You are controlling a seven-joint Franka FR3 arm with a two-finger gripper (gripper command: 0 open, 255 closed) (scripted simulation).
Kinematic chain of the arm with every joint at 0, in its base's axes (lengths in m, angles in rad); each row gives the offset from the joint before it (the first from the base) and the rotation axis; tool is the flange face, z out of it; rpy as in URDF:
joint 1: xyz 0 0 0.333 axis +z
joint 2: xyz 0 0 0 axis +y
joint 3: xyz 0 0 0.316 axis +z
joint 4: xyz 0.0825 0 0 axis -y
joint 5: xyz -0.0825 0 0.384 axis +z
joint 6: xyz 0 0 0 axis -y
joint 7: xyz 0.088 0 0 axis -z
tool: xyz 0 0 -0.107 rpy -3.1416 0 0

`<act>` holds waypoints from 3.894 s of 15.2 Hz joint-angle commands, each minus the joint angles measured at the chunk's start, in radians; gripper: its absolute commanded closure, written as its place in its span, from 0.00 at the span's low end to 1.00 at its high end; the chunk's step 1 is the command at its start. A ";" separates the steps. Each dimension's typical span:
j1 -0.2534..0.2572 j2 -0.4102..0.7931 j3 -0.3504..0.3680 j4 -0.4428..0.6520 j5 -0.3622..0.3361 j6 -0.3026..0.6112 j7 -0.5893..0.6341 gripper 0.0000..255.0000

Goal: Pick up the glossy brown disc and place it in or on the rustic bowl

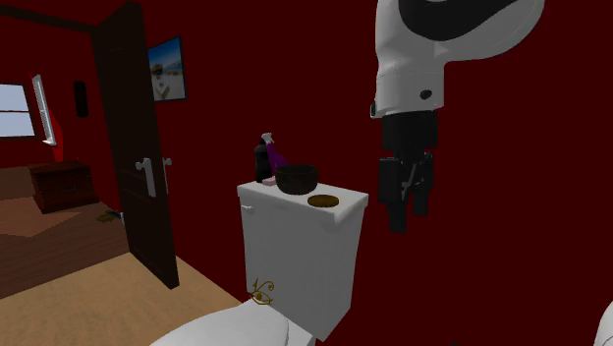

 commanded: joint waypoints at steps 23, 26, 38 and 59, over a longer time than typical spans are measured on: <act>-0.318 0.629 0.492 -0.015 -1.078 0.600 0.519 0.00; -0.350 0.770 0.532 0.054 -1.301 0.524 0.635 0.00; -0.352 1.067 0.483 0.224 -1.743 0.348 0.761 0.00; -0.362 1.064 0.477 0.231 -1.751 0.362 0.751 1.00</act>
